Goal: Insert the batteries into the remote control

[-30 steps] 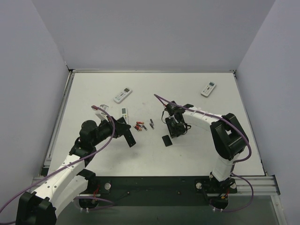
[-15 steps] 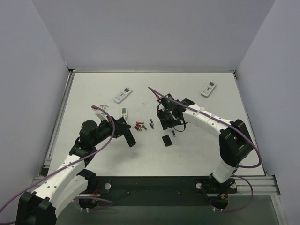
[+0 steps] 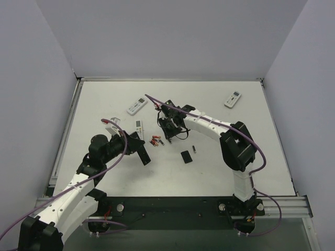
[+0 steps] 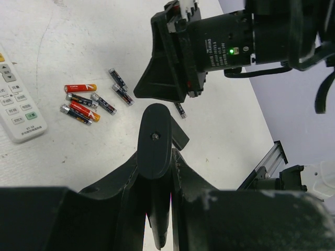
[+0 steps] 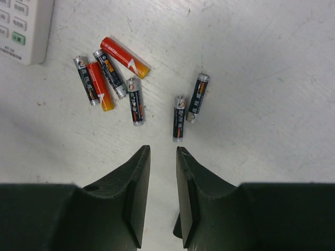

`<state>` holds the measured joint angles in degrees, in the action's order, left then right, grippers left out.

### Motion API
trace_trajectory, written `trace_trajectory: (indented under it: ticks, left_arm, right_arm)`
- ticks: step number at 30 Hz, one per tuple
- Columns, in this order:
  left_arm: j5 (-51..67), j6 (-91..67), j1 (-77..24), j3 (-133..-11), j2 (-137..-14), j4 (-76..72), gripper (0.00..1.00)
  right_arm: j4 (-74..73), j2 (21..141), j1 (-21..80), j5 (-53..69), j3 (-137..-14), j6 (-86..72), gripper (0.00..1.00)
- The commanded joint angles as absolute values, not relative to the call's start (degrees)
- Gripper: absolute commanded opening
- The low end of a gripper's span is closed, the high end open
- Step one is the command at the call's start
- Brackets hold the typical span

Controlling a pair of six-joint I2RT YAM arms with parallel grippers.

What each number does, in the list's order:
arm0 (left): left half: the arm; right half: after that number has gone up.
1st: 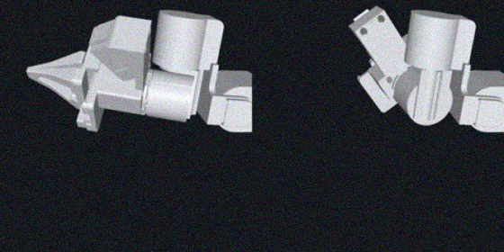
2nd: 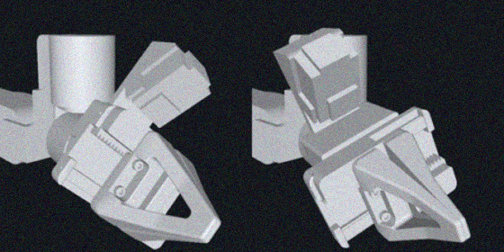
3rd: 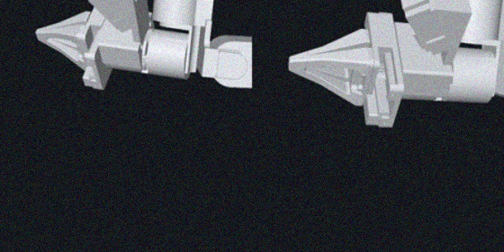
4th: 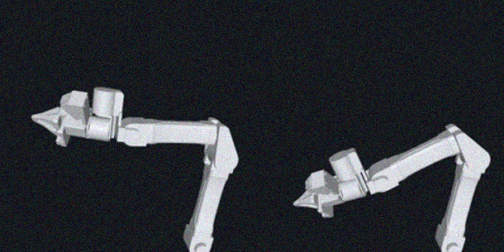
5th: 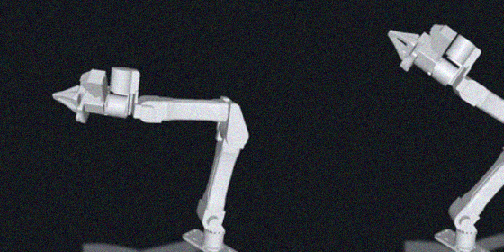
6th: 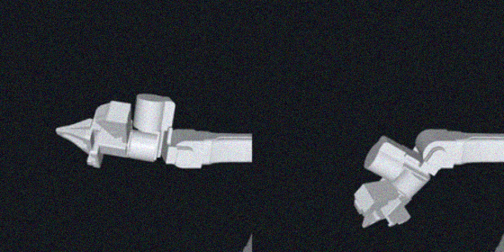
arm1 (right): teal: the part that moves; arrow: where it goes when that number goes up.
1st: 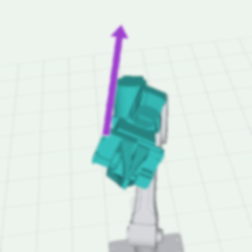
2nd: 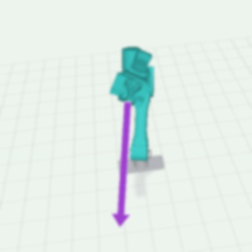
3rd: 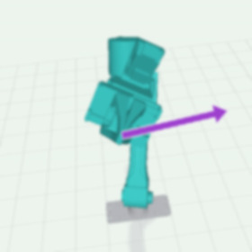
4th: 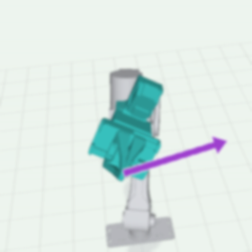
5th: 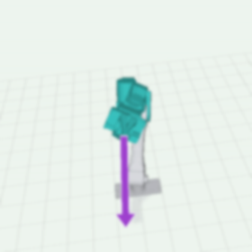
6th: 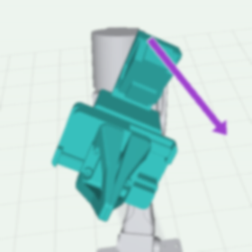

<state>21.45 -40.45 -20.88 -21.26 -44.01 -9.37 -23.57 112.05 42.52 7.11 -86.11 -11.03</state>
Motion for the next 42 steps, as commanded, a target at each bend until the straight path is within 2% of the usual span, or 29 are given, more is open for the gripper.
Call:
trace_trajectory:
  ticks: [1,18,24,31,35,42]
  left_arm:
    - [20.9,-40.7,-20.6,-23.3,-42.7,-9.4,0.00]
    - [21.2,-40.8,-20.5,-23.3,-42.1,-8.2,0.00]
    - [21.2,-41.0,-20.5,-23.2,-42.0,-8.3,0.00]
    - [21.3,-41.0,-20.5,-22.9,-41.8,-8.5,0.00]
    - [21.1,-41.0,-20.5,-22.8,-41.7,-8.5,0.00]
    - [20.7,-41.1,-20.4,-22.2,-41.9,-8.8,0.00]
  right_arm:
    - [-24.4,115.0,43.1,10.5,-91.6,-10.3,0.23]
    - [-24.4,123.4,44.3,12.4,-95.3,-10.0,0.23]
    - [-24.5,124.5,44.7,10.9,-94.5,-9.7,0.19]
    - [-24.8,121.8,45.3,8.8,-89.2,-8.9,0.05]
    - [-26.4,119.3,46.2,8.2,-85.3,-8.3,0.03]
    - [-32.3,114.3,48.9,7.9,-80.0,-8.9,0.05]
